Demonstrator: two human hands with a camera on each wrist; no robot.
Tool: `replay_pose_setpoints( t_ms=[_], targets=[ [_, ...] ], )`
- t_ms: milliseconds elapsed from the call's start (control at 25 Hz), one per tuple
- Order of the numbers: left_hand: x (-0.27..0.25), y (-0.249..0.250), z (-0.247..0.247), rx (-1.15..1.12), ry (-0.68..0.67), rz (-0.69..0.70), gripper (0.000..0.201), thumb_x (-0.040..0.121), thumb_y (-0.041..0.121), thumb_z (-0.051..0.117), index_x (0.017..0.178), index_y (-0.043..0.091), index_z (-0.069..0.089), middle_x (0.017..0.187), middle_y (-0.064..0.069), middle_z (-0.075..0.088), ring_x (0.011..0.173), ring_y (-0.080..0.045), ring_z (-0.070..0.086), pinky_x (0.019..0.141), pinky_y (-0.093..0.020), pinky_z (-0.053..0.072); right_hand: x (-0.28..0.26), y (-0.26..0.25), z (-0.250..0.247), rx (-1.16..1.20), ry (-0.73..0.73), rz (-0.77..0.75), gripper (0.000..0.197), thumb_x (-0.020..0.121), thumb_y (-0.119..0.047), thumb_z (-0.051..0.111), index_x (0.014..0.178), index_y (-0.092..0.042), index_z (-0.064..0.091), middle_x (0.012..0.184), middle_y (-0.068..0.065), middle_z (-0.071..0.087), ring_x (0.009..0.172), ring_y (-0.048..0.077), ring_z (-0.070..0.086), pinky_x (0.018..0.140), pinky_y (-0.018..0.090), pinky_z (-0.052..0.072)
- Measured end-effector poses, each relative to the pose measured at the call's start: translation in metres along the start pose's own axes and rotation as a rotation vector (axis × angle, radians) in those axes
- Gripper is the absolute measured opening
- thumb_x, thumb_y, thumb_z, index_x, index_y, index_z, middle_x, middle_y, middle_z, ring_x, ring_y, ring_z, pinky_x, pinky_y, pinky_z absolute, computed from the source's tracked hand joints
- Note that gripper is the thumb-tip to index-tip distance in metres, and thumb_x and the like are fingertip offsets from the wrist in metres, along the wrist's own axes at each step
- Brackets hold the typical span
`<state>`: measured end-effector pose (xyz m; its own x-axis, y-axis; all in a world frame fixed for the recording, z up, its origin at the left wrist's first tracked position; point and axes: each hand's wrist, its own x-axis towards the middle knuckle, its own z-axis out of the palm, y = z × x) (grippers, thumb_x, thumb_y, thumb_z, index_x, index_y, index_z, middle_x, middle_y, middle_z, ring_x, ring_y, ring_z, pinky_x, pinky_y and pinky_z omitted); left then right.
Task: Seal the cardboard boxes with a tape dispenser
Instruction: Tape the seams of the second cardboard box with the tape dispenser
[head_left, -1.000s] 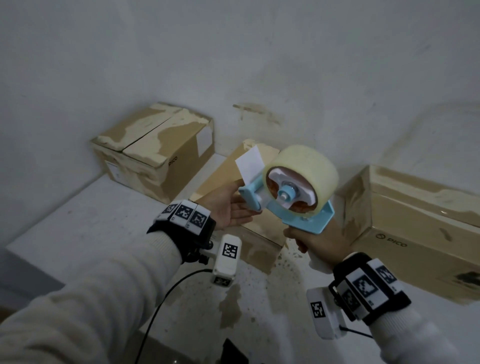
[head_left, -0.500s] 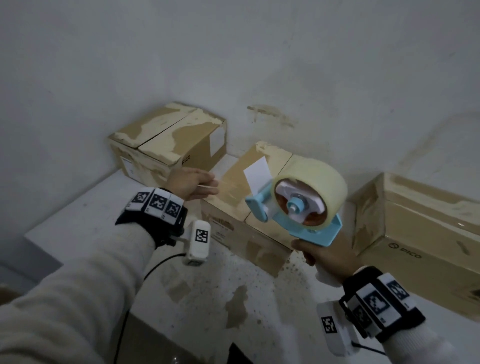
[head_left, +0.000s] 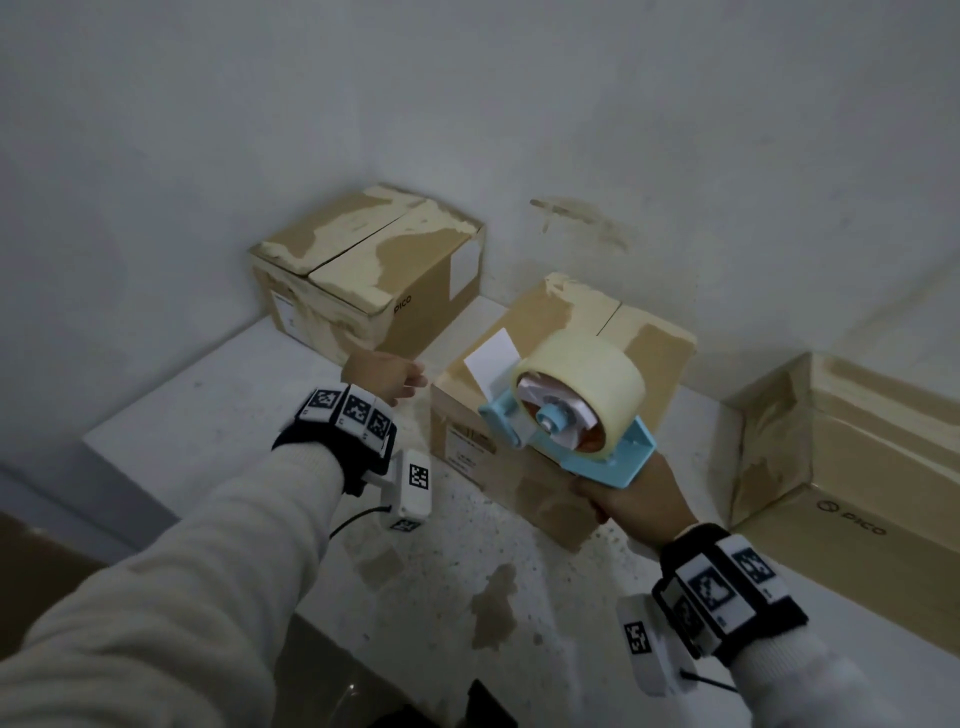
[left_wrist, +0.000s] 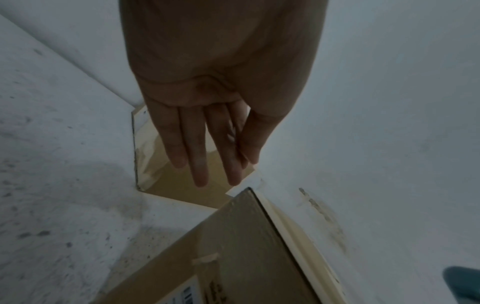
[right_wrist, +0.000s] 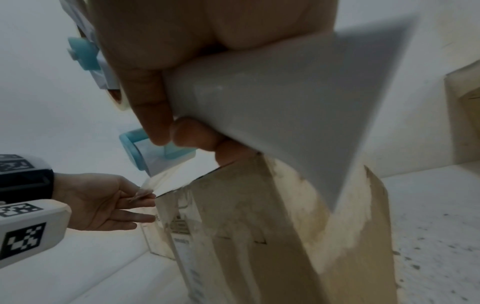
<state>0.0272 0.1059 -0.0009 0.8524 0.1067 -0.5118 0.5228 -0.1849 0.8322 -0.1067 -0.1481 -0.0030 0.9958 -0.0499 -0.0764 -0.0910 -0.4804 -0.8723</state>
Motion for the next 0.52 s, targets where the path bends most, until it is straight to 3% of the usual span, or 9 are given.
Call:
replay_pose_setpoints(
  t_ms=[80,160,320,440,520],
  targets=[
    [0.002,0.002,0.0,0.014,-0.045,-0.059,0.015,0.094,0.016,0.052,0.081,0.011,0.058,0.064,0.005,0.063,0.063,-0.007,0.053,0.051,-0.019,0.033,0.001,0.0,0.002,0.005,0.011,0.013,0.025,0.074,0.004,0.07,0.066,-0.018,0.06,0.044,-0.008,0.06,0.037,0.01,0.052,0.04,0.021,0.044],
    [0.004,0.001,0.001,0.011,-0.053,-0.083,0.019,0.095,0.015,0.05,0.077,0.012,0.055,0.07,0.003,0.061,0.064,-0.008,0.053,0.051,-0.02,0.033,0.002,0.001,0.002,0.005,0.008,0.017,0.026,0.074,0.005,0.07,0.067,-0.018,0.06,0.044,-0.007,0.06,0.037,0.011,0.052,0.041,0.021,0.044],
    [0.007,-0.003,0.003,0.017,-0.109,-0.125,0.015,0.097,0.02,0.047,0.086,0.015,0.055,0.08,0.005,0.06,0.068,-0.009,0.053,0.057,-0.021,0.034,0.003,0.001,0.004,0.017,-0.003,0.035,0.026,0.074,0.006,0.068,0.071,-0.018,0.059,0.045,-0.007,0.06,0.038,0.013,0.051,0.042,0.026,0.046],
    [0.012,-0.01,0.004,0.018,-0.123,-0.145,0.014,0.096,0.023,0.05,0.098,0.012,0.057,0.11,0.0,0.066,0.076,-0.014,0.057,0.06,-0.024,0.037,0.003,0.002,0.003,0.017,0.002,0.038,0.025,0.074,0.007,0.068,0.069,-0.016,0.059,0.044,-0.005,0.059,0.038,0.014,0.051,0.042,0.029,0.046],
    [0.011,-0.011,0.007,0.064,-0.122,-0.162,0.019,0.095,0.021,0.051,0.106,0.009,0.061,0.131,-0.005,0.058,0.1,-0.023,0.06,0.065,-0.027,0.042,0.002,0.003,0.003,0.031,0.008,0.041,0.026,0.073,0.008,0.068,0.07,-0.017,0.06,0.046,-0.003,0.058,0.039,0.017,0.052,0.043,0.031,0.047]
  ],
)
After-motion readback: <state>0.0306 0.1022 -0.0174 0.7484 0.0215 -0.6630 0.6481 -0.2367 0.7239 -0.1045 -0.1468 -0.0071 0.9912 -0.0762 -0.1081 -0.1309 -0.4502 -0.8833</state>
